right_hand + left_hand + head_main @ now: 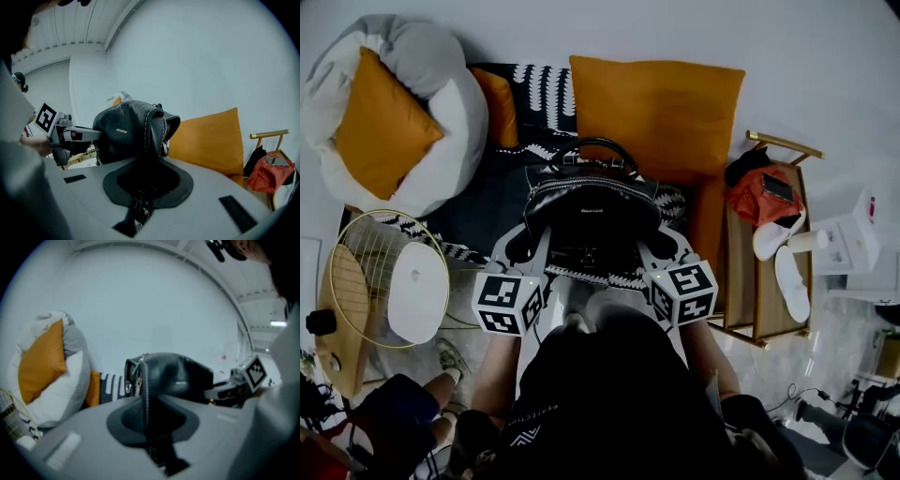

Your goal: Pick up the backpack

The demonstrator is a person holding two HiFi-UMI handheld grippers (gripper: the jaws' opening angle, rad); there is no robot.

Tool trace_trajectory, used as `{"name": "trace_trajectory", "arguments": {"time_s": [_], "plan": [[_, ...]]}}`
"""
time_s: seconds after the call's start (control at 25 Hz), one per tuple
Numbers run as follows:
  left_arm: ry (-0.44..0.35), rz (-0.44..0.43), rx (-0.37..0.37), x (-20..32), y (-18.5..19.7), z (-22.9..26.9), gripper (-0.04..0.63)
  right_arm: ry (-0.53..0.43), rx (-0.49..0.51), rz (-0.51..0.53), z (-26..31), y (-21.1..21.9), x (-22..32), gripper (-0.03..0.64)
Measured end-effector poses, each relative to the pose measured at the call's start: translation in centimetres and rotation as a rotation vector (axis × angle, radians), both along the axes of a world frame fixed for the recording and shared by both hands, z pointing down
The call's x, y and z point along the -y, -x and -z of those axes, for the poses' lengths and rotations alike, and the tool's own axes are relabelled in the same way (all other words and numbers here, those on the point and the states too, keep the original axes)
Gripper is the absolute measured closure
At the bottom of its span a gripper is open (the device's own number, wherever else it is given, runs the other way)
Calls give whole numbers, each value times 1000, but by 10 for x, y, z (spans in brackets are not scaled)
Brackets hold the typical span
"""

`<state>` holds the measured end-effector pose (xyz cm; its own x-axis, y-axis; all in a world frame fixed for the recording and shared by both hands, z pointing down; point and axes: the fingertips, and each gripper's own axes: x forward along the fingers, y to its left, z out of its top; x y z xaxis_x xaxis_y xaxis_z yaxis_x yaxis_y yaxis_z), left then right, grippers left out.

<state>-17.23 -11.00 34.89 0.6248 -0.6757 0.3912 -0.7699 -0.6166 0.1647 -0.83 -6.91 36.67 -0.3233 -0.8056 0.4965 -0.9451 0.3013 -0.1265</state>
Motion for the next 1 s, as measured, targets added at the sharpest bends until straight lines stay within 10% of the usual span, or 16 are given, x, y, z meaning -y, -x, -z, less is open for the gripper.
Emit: {"name": "trace_trajectory", "arguments": {"time_s": [1.0], "plan": [[-71,31,-14,-46,17,39,532,-85,14,6,37,14,-29,588]]}}
